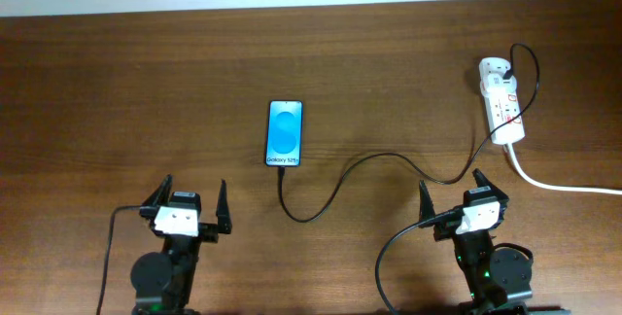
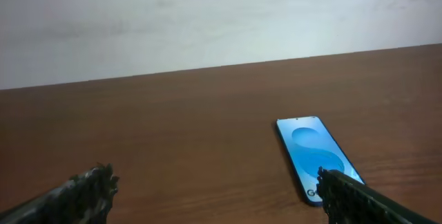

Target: Plug charger to phone and switch on socket

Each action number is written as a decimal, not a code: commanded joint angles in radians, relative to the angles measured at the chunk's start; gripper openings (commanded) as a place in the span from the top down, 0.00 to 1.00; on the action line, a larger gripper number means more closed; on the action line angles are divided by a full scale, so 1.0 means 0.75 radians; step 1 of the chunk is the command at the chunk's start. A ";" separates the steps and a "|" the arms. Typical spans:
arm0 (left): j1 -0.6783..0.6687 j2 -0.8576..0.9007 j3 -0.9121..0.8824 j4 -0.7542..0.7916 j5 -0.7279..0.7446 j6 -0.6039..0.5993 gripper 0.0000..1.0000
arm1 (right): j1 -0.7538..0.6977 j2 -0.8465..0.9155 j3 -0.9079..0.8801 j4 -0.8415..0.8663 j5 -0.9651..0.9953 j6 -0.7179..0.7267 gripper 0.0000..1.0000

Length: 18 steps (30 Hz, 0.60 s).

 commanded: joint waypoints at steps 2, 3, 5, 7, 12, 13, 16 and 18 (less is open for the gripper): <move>0.008 -0.205 -0.005 -0.179 0.004 0.052 0.01 | 0.007 -0.012 -0.010 -0.004 -0.013 -0.010 0.02; 0.008 -0.252 -0.005 -0.231 -0.002 0.052 0.01 | 0.007 -0.012 -0.010 -0.004 -0.013 -0.010 0.02; 0.008 -0.276 -0.004 -0.226 -0.005 0.052 0.01 | 0.007 -0.012 -0.010 -0.004 -0.013 -0.010 0.01; 0.008 -0.278 -0.004 -0.228 -0.006 0.051 0.01 | 0.007 -0.012 -0.010 -0.004 -0.013 -0.010 0.02; 0.008 -0.278 -0.004 -0.229 -0.006 0.051 0.00 | 0.007 -0.012 -0.010 -0.004 -0.013 -0.010 0.02; 0.008 -0.278 -0.004 -0.229 -0.006 0.051 0.00 | 0.007 -0.012 -0.010 -0.004 -0.013 -0.010 0.02; 0.008 -0.278 -0.004 -0.229 -0.006 0.051 0.01 | 0.007 -0.012 -0.010 -0.004 -0.013 -0.010 0.02; 0.008 -0.278 -0.004 -0.229 -0.006 0.051 0.00 | 0.007 -0.012 -0.010 -0.004 -0.013 -0.010 0.02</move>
